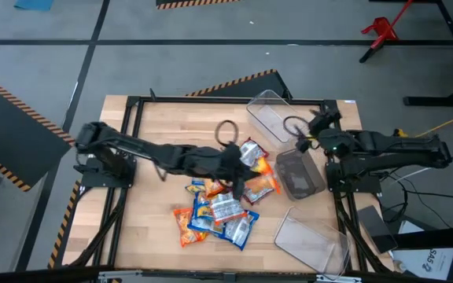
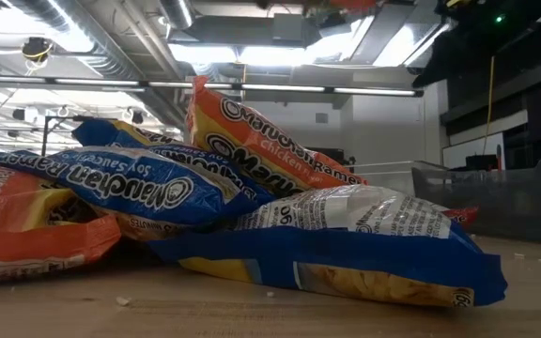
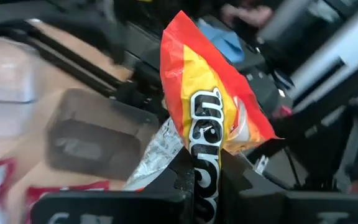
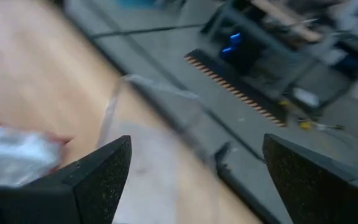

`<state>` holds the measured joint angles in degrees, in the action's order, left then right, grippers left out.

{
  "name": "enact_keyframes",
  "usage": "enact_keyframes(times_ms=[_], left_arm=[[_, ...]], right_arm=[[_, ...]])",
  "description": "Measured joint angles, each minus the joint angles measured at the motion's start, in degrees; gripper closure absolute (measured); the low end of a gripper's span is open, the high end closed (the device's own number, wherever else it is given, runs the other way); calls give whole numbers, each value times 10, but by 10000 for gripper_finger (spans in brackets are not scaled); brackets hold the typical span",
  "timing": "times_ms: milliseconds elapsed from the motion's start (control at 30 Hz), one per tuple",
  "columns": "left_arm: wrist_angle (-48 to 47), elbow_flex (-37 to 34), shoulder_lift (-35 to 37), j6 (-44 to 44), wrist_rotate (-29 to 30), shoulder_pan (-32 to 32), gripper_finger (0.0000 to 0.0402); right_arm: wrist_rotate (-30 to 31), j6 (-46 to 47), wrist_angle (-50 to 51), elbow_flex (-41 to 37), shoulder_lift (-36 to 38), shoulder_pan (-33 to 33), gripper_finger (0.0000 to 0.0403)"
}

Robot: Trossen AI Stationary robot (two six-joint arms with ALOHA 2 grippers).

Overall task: Sort Maruchan noodles
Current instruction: Put the orange bag into the bottom transparent bin

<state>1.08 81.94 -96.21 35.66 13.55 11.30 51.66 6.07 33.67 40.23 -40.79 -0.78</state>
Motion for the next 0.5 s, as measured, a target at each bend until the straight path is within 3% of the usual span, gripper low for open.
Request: enact_keyframes(times_ms=[133, 500], left_arm=[[2, 62, -64, -36, -42, -8, 387], [114, 190, -220, -70, -137, -11, 388]], right_arm=[[66, 18, -2, 0, 67, 0, 52], [65, 83, 17, 0, 192, 0, 52]])
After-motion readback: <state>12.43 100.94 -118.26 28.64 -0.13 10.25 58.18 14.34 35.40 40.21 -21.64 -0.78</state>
